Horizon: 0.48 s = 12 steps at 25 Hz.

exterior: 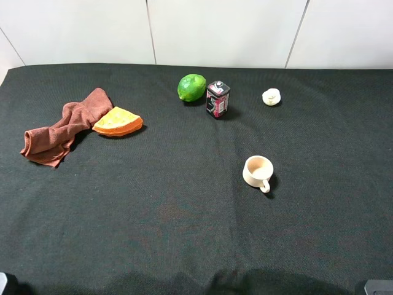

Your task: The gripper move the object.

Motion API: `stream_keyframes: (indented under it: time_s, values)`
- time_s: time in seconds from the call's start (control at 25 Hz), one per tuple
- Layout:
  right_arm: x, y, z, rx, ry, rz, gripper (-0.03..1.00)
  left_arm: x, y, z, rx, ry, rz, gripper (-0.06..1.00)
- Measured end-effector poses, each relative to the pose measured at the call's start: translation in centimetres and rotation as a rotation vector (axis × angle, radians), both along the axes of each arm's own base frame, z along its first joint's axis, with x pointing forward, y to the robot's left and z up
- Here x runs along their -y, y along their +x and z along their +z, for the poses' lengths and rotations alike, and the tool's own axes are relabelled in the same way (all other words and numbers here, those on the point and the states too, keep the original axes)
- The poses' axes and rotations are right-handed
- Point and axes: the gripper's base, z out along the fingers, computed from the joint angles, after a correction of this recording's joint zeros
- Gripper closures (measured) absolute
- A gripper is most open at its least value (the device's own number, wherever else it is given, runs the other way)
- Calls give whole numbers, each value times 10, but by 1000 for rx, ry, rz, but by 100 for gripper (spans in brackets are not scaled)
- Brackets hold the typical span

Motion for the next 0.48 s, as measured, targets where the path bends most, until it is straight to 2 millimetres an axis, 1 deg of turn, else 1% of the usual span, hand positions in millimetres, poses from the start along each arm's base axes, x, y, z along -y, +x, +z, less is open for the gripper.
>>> stream_keyframes:
  time_s: [0.24,0.48]
  values:
    - [0,-17,1,109,-2,28,27,0,0,0,0,0,0,-5]
    - [0,-18,1,113,-3,28,27,0,0,0,0,0,0,-5]
